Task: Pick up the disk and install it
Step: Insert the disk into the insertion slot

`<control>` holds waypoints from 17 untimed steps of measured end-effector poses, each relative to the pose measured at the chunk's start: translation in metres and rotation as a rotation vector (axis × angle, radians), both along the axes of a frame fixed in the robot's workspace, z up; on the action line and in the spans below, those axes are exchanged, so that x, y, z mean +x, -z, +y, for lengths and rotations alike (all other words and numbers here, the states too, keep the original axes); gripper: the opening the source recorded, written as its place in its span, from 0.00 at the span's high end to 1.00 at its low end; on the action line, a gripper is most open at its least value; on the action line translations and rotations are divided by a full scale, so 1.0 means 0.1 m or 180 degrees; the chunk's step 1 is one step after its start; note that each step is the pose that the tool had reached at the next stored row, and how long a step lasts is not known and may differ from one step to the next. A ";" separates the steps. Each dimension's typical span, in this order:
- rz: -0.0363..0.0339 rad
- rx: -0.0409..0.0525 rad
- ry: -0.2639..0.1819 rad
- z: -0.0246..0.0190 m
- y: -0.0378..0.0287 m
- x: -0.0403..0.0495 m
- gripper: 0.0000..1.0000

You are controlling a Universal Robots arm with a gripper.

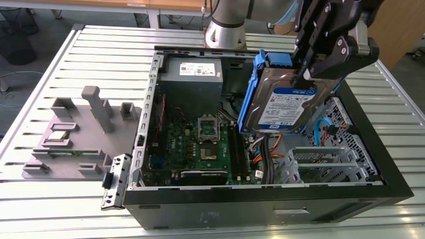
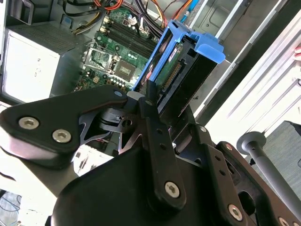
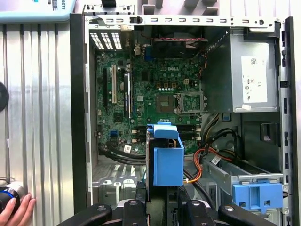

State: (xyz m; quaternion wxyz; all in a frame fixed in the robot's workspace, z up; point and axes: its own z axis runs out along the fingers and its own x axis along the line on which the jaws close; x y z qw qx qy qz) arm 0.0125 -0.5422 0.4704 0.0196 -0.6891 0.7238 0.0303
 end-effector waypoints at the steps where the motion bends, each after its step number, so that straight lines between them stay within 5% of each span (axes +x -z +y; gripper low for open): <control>1: 0.0000 0.0001 0.0000 -0.004 0.001 0.000 0.65; 17: 0.0000 0.0001 0.0000 -0.042 0.003 0.000 0.65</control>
